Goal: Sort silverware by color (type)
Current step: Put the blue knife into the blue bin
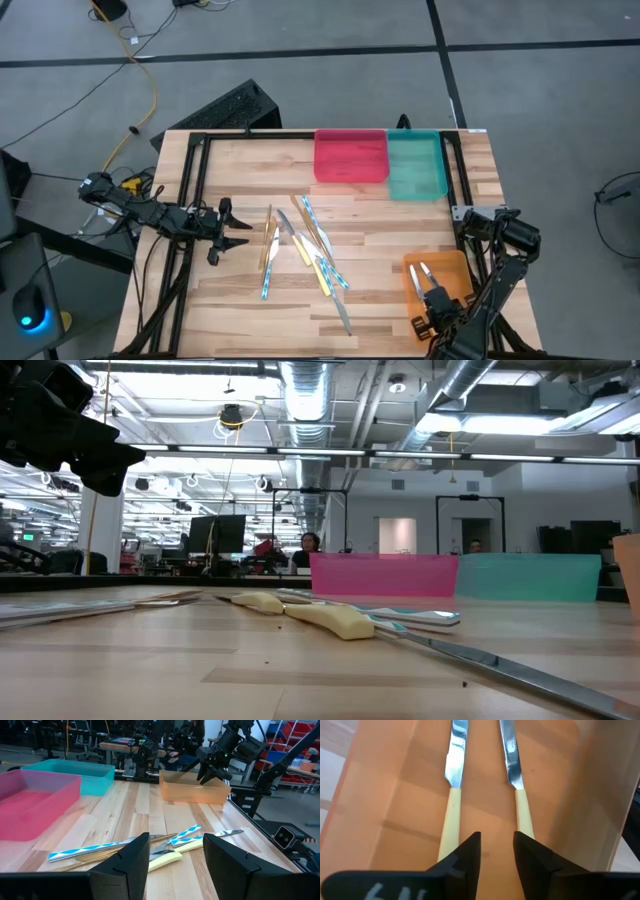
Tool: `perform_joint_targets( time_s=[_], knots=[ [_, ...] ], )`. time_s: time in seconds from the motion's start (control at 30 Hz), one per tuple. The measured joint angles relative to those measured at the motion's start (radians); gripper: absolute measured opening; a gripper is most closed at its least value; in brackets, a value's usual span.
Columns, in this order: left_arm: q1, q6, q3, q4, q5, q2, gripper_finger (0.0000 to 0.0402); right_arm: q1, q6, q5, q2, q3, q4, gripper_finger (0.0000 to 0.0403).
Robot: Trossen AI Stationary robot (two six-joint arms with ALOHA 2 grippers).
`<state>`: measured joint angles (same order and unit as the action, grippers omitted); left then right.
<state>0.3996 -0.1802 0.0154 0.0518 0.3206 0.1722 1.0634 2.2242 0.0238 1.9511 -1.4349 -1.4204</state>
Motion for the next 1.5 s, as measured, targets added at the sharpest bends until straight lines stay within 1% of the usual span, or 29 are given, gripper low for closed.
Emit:
perform_joint_targets(
  time_s=[0.3, 0.47, 0.57, 0.7, 0.8, 0.9, 1.0, 1.3, 1.4, 1.5],
  knots=[
    [0.0, 0.0, 0.0, 0.0, 0.0, 0.0, 0.0169, 0.0, -0.01, 0.004, -0.001, -0.053, -0.027, 0.0134],
    [0.0, 0.0, 0.0, 0.0, 0.0, 0.0, 0.0169, -0.006, -0.015, 0.064, -0.001, -0.115, -0.082, 0.0134],
    [0.0, 0.0, 0.0, 0.0, 0.0, 0.0, 0.0169, -0.024, -0.037, 0.124, -0.001, -0.155, -0.107, 0.0134],
    [0.0, 0.0, 0.0, 0.0, 0.0, 0.0, 0.0169, -0.064, -0.091, 0.253, -0.001, -0.205, -0.108, 0.0134],
    [0.0, 0.0, 0.0, 0.0, 0.0, 0.0, 0.0169, -0.113, -0.149, 0.328, -0.001, -0.238, -0.108, 0.0134],
    [0.0, 0.0, 0.0, 0.0, 0.0, 0.0, 0.0169, -0.174, -0.252, 0.389, -0.002, -0.269, -0.085, 0.0134],
    [0.0, 0.0, 0.0, 0.0, 0.0, 0.0, 0.0169, -0.243, -0.402, 0.452, -0.002, -0.292, -0.014, 0.0134],
    [0.0, 0.0, 0.0, 0.0, 0.0, 0.0, 0.0169, -0.466, -0.914, 0.641, -0.002, -0.298, 0.309, 0.0134],
    [0.0, 0.0, 0.0, 0.0, 0.0, 0.0, 0.0169, -0.533, -1.076, 0.674, -0.002, -0.298, 0.419, 0.0134],
    [0.0, 0.0, 0.0, 0.0, 0.0, 0.0, 0.0169, -0.591, -1.191, 0.686, -0.002, -0.298, 0.493, 0.0134]
  ],
)
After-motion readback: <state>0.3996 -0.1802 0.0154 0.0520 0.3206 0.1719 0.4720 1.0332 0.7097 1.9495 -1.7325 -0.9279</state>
